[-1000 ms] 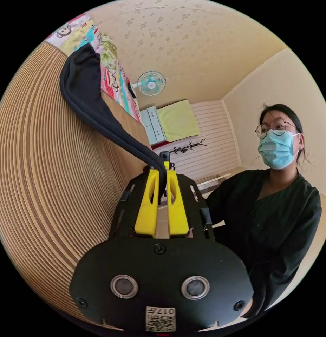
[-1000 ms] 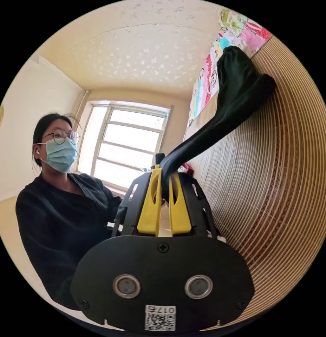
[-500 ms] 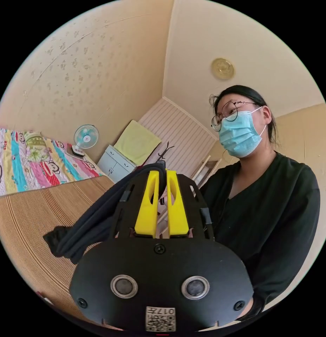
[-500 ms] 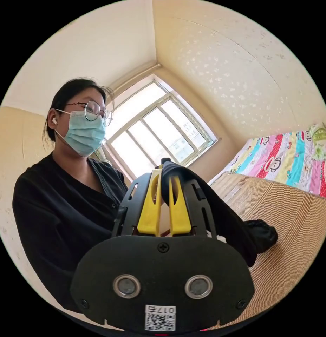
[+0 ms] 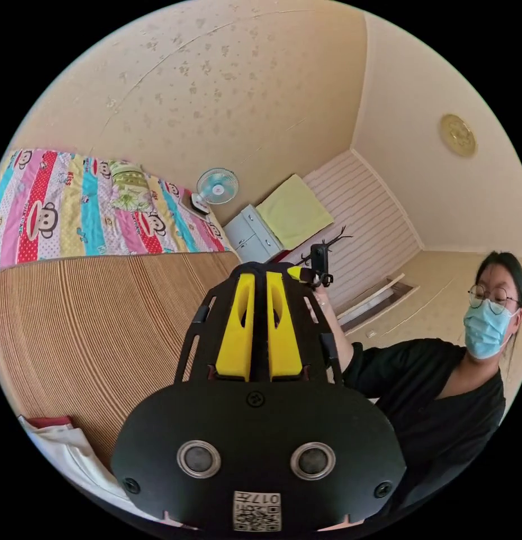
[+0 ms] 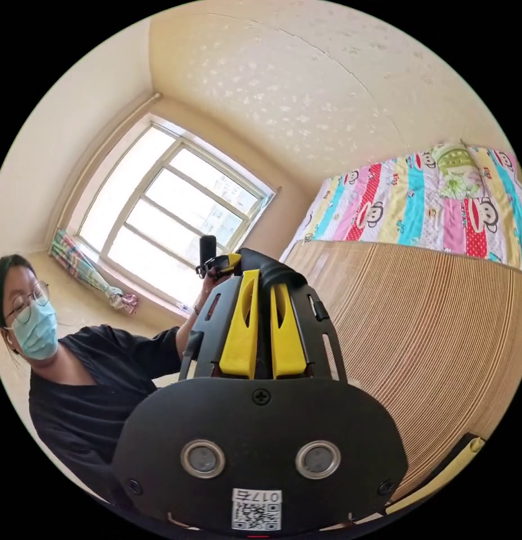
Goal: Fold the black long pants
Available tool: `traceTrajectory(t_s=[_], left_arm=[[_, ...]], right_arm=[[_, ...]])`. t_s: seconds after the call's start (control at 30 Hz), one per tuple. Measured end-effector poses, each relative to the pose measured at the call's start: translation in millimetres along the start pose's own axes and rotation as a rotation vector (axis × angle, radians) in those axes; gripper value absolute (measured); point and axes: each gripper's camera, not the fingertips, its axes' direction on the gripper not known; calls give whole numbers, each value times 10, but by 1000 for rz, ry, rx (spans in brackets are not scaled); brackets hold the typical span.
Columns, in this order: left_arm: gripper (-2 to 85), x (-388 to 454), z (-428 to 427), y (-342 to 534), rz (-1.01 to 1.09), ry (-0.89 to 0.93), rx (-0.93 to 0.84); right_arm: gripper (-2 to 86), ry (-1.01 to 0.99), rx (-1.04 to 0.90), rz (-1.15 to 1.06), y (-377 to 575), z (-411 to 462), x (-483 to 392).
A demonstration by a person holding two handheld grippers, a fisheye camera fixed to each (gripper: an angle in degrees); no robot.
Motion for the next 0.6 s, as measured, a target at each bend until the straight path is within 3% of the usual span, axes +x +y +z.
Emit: traceTrajectory(t_s=[0.23,0.5,0.6], left_arm=[[44,-1395,627,289,-175,-168,-160],[49,-1888,930,1902,-332,-81,-132],[59,-2044,1151,2466,-415,-127,-195]], right_arm=[[0,266,-166,105,-33,966,969],[13,203,-117,196,1362,1401,1346],[32,243,-155,274,1898,1568,1509]])
